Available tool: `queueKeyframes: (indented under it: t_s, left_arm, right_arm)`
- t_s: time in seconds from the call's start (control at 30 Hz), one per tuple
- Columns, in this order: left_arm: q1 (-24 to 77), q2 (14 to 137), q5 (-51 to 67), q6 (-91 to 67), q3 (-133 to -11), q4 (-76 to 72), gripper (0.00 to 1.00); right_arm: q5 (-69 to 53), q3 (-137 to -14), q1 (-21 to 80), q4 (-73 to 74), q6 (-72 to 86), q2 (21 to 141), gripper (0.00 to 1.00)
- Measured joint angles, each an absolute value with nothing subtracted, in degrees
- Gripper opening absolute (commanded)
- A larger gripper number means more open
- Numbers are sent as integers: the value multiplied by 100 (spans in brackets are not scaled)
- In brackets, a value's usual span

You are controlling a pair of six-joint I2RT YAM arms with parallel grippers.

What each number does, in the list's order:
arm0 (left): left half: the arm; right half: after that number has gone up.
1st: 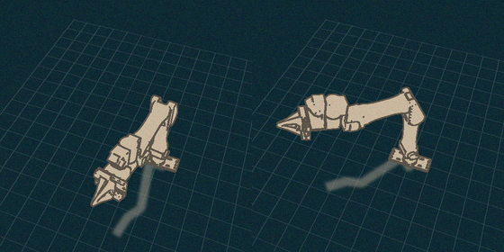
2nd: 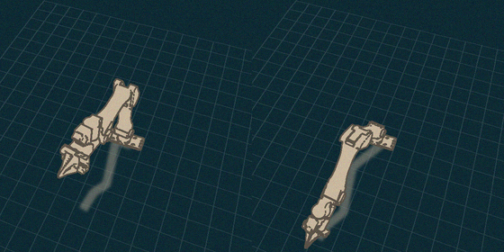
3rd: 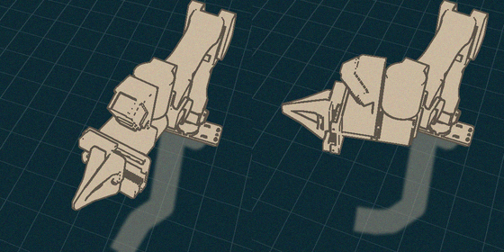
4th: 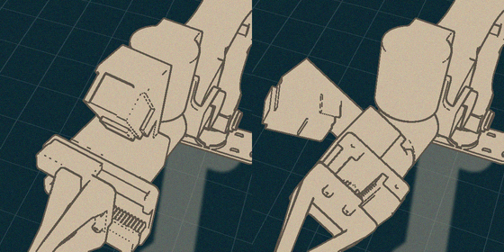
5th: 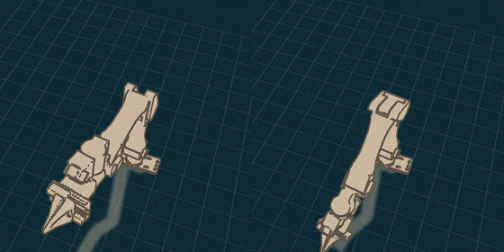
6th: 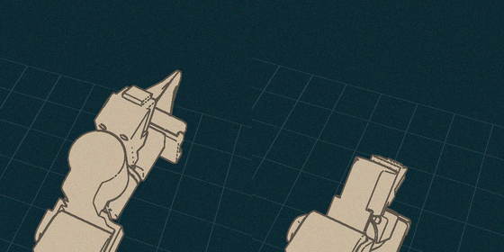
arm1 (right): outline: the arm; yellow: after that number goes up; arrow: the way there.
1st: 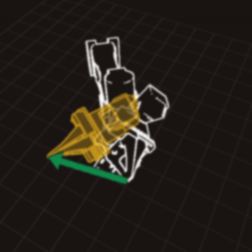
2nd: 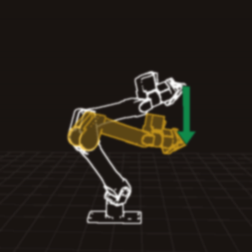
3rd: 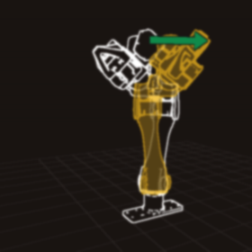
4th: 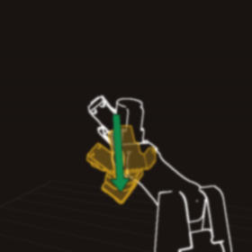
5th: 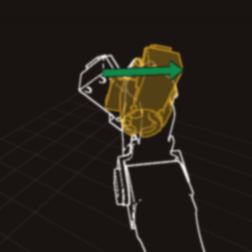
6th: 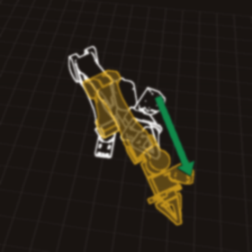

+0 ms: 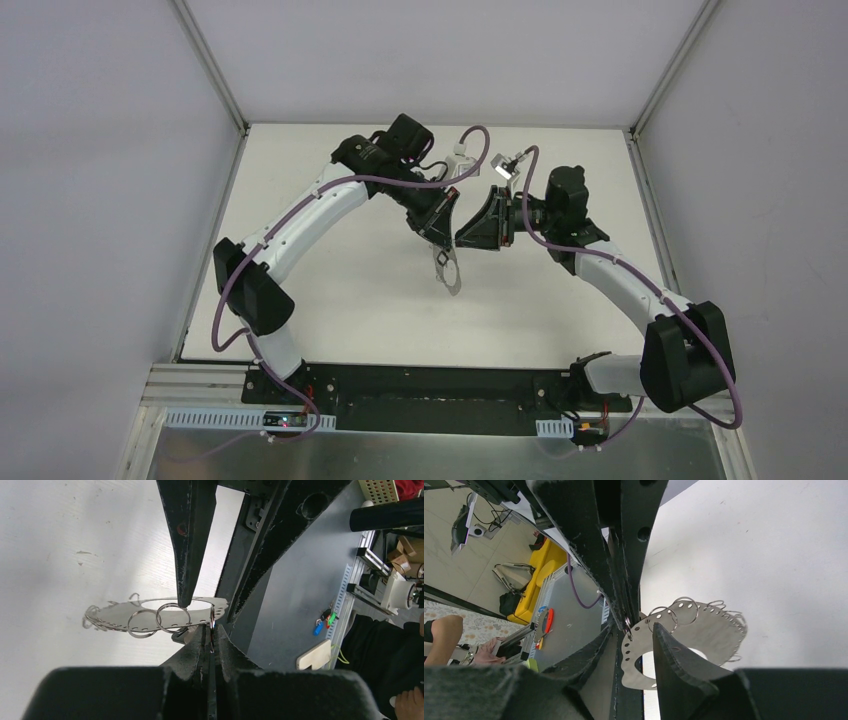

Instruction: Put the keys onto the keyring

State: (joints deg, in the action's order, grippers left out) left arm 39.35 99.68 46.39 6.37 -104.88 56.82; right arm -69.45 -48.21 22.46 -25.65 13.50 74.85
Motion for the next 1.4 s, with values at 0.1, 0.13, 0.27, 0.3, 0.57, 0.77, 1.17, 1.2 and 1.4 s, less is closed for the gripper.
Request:
queueKeyframes:
  t_s: [0.1, 0.13, 0.27, 0.3, 0.57, 0.77, 1.17, 1.2, 1.4]
  left_arm:
    - [3946, 10012, 4668, 637, -10488, 5682, 0]
    - [3946, 10029, 4668, 635, -10488, 5682, 0]
    - [3944, 10057, 4720, 635, -10488, 5682, 0]
    - [3944, 10060, 4742, 635, -10488, 5682, 0]
    - [3944, 10062, 4751, 635, -10488, 5684, 0]
    - [3942, 10075, 4753, 635, -10488, 5723, 0]
    - [3811, 9828, 4928, 545, -10075, 5081, 29]
    - [3785, 9758, 4965, 510, -9981, 4967, 30]
    - [3688, 9402, 5223, 266, -9553, 4340, 32]
  right_arm:
    - [-6945, -4821, 2255, -2561, 1339, 7485, 25]
    - [-6947, -4821, 2263, -2558, 1337, 7485, 22]
    - [-6980, -4821, 2287, -2536, 1323, 7487, 14]
    - [-6989, -4821, 2294, -2534, 1321, 7487, 13]
    - [-7019, -4823, 2335, -2508, 1321, 7559, 4]
    - [-7096, -4853, 2353, -2486, 1302, 7581, 0]
    - [-7074, -4884, 2167, -3256, 2209, 7638, 0]
    - [-7072, -4884, 2147, -3361, 2290, 7636, 0]
    - [-7048, -4790, 2088, -4021, 2779, 7636, 0]
